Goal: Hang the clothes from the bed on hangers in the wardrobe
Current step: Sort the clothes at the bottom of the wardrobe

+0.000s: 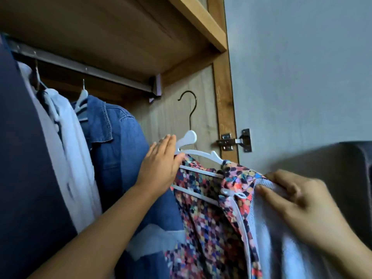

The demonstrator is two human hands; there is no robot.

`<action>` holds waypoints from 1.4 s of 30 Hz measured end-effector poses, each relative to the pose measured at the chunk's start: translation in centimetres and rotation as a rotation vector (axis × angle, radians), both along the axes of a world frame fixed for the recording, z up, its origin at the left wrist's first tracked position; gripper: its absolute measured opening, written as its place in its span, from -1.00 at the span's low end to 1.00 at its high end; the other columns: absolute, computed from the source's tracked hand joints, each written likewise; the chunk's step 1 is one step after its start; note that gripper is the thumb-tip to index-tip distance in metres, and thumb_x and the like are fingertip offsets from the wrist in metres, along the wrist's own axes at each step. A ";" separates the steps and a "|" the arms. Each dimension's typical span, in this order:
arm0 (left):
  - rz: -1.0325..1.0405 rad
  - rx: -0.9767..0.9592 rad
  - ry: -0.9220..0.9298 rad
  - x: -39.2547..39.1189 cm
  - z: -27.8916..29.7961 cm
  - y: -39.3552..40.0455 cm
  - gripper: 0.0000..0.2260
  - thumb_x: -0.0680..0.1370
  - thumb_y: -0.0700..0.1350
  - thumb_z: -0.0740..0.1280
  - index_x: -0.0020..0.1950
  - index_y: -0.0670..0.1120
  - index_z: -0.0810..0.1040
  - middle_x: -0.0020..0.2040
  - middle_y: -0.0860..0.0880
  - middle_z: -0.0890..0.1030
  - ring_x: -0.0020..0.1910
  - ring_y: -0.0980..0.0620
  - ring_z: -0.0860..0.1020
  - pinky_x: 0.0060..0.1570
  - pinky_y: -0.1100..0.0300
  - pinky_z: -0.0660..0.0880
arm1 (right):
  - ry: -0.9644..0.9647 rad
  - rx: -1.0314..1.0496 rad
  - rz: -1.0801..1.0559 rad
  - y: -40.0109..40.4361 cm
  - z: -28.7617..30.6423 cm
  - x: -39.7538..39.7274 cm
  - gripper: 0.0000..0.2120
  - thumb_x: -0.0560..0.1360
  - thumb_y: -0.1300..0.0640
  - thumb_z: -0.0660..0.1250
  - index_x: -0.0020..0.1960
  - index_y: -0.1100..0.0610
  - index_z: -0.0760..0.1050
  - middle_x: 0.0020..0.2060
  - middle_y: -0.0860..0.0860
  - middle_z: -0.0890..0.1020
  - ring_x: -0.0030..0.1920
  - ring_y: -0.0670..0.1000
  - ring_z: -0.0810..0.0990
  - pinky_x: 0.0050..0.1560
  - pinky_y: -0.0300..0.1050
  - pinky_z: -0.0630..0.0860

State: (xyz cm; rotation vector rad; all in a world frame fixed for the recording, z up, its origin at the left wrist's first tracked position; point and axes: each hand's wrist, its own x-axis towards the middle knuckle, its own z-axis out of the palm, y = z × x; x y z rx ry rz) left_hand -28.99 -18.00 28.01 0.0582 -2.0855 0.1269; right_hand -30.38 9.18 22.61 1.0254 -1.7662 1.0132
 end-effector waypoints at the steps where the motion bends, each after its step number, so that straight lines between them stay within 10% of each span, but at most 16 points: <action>1: -0.016 -0.026 -0.012 -0.3 -0.5 0.6 -0.43 0.61 0.18 -0.04 0.48 -0.16 0.22 0.44 -0.13 0.34 0.44 -0.06 0.27 0.44 0.09 0.02 | -0.005 0.003 0.000 1.4 -0.6 0.6 -0.82 0.39 0.01 0.36 -0.36 -0.13 0.45 -0.42 -0.25 0.56 -0.38 -0.32 0.50 -0.38 -0.44 0.35; 8: -0.280 -0.007 0.170 -0.1 -6.3 6.8 -0.65 0.53 0.05 0.10 0.09 -0.20 0.43 -0.15 -0.25 0.56 -0.18 -0.24 0.55 -0.26 0.07 0.42 | -0.156 0.137 -0.043 10.9 -3.9 3.9 -0.71 0.35 -0.20 0.22 -0.05 -0.09 0.56 -0.20 -0.25 0.64 -0.19 -0.29 0.58 -0.19 -0.43 0.44; 13: -0.427 -0.098 0.201 2.1 -11.2 13.9 -0.59 0.63 0.17 -0.04 0.06 -0.16 0.36 -0.22 -0.26 0.55 -0.17 -0.09 0.35 -0.23 0.08 0.23 | -0.252 0.240 -0.055 17.2 -6.5 7.8 -0.49 0.33 -0.20 0.29 0.26 -0.15 0.44 0.05 -0.28 0.58 0.08 -0.26 0.53 0.00 -0.47 0.39; 22: -0.767 -0.217 0.116 5.3 -19.9 30.6 -0.66 0.64 0.12 0.05 0.08 -0.14 0.40 -0.27 -0.14 0.54 -0.22 -0.08 0.37 -0.24 0.05 0.28 | -0.567 0.259 -0.346 27.9 -13.0 13.6 -0.48 0.23 -0.46 0.27 0.02 -0.16 0.57 -0.25 -0.24 0.62 -0.16 -0.22 0.56 -0.22 -0.36 0.43; 28: -1.072 -0.083 0.082 6.2 -23.1 41.3 -0.70 0.64 0.09 0.08 0.09 -0.13 0.40 -0.24 -0.11 0.55 -0.22 -0.02 0.38 -0.23 0.11 0.29 | -0.658 0.143 -0.681 34.3 -15.8 20.0 -0.72 0.39 -0.21 0.33 -0.26 0.00 0.60 -0.51 -0.12 0.49 -0.45 -0.08 0.45 -0.42 -0.18 0.32; 42: -1.922 0.000 -0.088 9.0 -26.1 62.4 -0.68 0.61 0.09 0.10 0.12 -0.15 0.41 -0.16 -0.09 0.50 -0.16 -0.03 0.41 -0.16 0.12 0.30 | -0.573 -0.331 -1.626 38.1 -18.0 32.5 -0.82 0.37 -0.11 0.42 -0.22 -0.01 0.57 -0.48 -0.09 0.57 -0.45 -0.10 0.53 -0.41 -0.04 0.48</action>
